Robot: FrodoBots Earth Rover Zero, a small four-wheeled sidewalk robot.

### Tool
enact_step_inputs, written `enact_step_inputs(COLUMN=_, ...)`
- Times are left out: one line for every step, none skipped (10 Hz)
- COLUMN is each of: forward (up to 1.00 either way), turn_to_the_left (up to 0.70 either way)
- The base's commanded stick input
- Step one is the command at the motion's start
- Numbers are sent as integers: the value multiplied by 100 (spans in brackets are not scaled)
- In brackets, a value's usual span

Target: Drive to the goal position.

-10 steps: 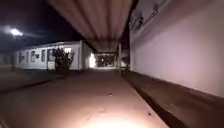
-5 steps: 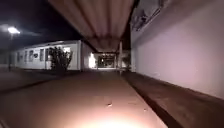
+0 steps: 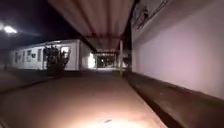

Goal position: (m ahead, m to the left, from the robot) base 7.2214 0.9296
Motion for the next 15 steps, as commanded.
enact_step_inputs(forward=100, turn_to_the_left=0)
enact_step_inputs(forward=100, turn_to_the_left=11)
enact_step_inputs(forward=100, turn_to_the_left=20)
enact_step_inputs(forward=100, turn_to_the_left=27)
enact_step_inputs(forward=100, turn_to_the_left=27)
enact_step_inputs(forward=100, turn_to_the_left=25)
enact_step_inputs(forward=100, turn_to_the_left=13)
enact_step_inputs(forward=100, turn_to_the_left=8)
enact_step_inputs(forward=100, turn_to_the_left=5)
enact_step_inputs(forward=100, turn_to_the_left=3)
enact_step_inputs(forward=100, turn_to_the_left=0)
enact_step_inputs(forward=100, turn_to_the_left=0)
enact_step_inputs(forward=100, turn_to_the_left=0)
enact_step_inputs(forward=100, turn_to_the_left=0)
enact_step_inputs(forward=100, turn_to_the_left=0)
